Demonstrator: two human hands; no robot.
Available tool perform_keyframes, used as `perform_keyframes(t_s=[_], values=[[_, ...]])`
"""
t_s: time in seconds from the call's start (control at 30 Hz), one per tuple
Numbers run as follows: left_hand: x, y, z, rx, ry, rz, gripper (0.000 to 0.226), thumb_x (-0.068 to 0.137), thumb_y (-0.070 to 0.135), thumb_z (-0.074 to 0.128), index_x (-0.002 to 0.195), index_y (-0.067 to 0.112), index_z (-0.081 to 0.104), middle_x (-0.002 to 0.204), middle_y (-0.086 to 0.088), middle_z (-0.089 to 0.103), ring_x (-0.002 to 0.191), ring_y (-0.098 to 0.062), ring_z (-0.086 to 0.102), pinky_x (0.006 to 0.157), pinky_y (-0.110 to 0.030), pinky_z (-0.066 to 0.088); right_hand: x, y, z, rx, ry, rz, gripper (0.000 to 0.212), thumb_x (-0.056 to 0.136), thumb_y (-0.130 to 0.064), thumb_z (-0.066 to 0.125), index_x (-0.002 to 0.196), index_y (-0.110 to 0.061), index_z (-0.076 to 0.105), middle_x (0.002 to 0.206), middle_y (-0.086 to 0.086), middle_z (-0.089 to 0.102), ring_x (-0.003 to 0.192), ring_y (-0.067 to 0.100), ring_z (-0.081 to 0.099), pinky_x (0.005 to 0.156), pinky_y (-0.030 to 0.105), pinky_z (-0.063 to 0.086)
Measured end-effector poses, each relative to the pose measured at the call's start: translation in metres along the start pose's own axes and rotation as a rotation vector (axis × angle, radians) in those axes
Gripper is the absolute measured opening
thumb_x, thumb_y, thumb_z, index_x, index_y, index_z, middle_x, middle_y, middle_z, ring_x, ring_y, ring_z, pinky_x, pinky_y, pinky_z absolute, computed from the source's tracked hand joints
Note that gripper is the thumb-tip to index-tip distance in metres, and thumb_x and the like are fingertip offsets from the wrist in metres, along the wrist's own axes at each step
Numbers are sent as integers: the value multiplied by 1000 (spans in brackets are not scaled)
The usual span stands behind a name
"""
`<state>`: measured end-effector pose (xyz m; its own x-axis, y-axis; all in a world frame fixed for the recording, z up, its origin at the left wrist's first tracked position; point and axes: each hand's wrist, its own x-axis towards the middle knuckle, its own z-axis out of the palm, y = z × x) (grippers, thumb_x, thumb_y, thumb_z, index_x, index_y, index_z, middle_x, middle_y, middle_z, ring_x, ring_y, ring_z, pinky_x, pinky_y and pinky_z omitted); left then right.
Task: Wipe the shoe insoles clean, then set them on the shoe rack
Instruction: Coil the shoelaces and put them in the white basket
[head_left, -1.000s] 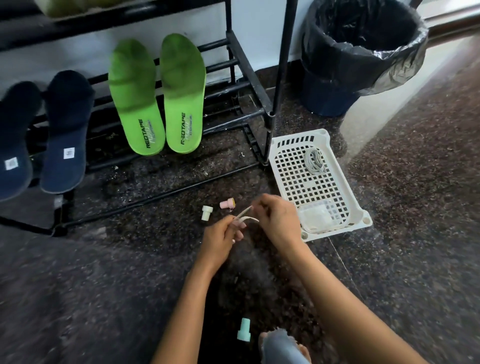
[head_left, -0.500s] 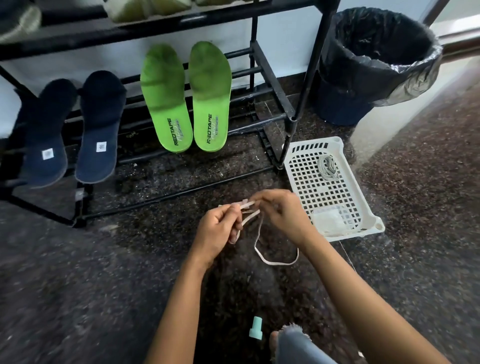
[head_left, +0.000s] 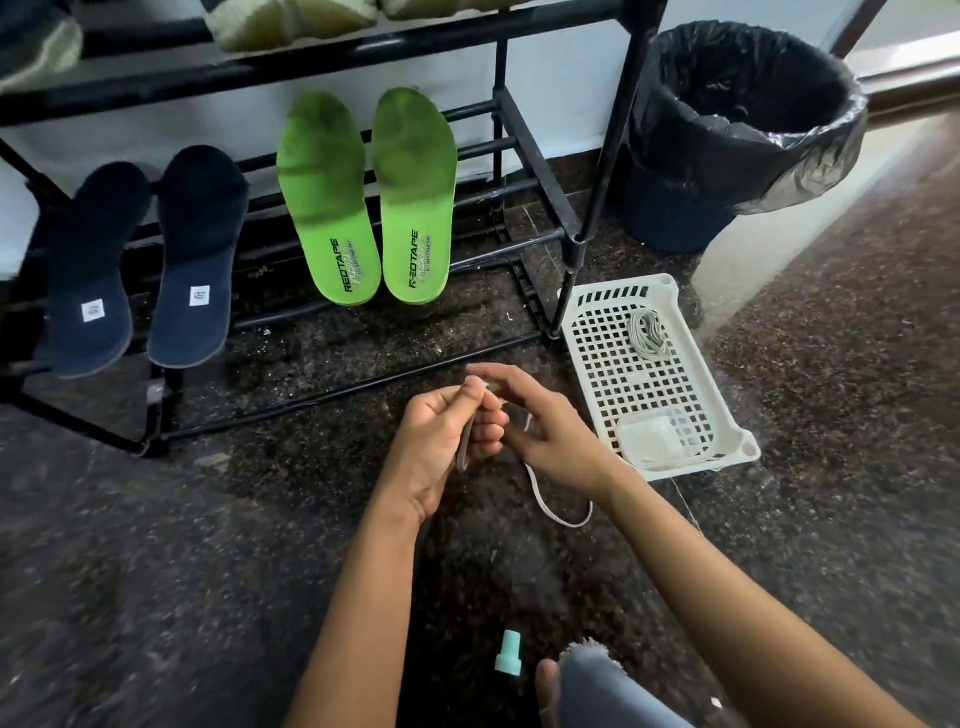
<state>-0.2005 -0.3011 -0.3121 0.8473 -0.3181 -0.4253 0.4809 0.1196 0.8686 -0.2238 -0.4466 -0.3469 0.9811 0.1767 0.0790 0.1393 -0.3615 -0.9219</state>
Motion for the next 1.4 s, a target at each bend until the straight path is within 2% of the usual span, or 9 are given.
perform_keyframes(t_s=[0.1,0.2,0.3,0.5,0.7,0.9,1.1,1.27,1.4], values=[[-2,4,4,-34,1,-4,31,100,24,50,76,7,63,62,-2,66,51,-4,59,50,-18,51,8,-7,3,-4,173,-30,23,89,2,52,103,-9,65,91,1,68,84,9,62,78,21,49],[-6,11,6,-136,-13,4,29,100,23,48,79,9,62,62,0,66,52,-2,59,51,-17,52,9,13,4,-14,332,133,21,90,1,55,87,-14,69,74,0,69,65,5,61,63,15,47],[-4,17,6,-186,-24,24,28,101,23,46,81,10,61,62,3,65,52,-1,59,52,-15,53,-4,40,12,-85,247,333,26,90,-1,55,77,-19,68,61,-7,64,53,-4,53,57,10,40],[1,6,9,-148,-15,28,28,100,20,48,79,8,62,71,-3,70,62,-7,66,61,-21,57,-25,61,20,-130,63,474,31,88,-3,57,75,-30,62,66,-14,62,57,-2,55,62,16,41],[1,2,10,-150,-9,60,29,99,19,49,78,7,64,73,-6,70,63,-10,67,60,-21,57,-6,13,4,222,84,95,47,84,1,64,122,-25,54,112,-12,63,109,8,58,96,26,45],[9,5,11,-229,-11,153,27,100,16,46,79,4,59,87,-11,74,91,-24,72,83,-32,58,-2,11,26,351,99,194,14,93,-4,52,90,-11,65,78,1,64,73,10,56,69,28,45],[25,-9,0,-29,44,247,27,100,12,48,78,8,64,90,-4,75,96,-18,70,74,-24,56,-34,4,27,437,-7,357,26,96,-16,45,81,-5,63,68,9,66,66,22,58,69,26,42],[35,-24,-14,201,-6,284,25,95,22,59,78,17,76,86,-24,71,83,-31,64,84,-48,55,-33,-25,7,565,99,388,35,95,-11,43,64,-4,58,56,14,59,48,23,54,55,31,45],[29,-24,-9,228,-99,221,20,85,30,64,80,13,73,72,-3,72,70,-8,64,66,-19,52,-11,-51,-16,625,164,385,35,97,-12,42,67,-6,59,57,9,61,43,18,53,48,22,44]])
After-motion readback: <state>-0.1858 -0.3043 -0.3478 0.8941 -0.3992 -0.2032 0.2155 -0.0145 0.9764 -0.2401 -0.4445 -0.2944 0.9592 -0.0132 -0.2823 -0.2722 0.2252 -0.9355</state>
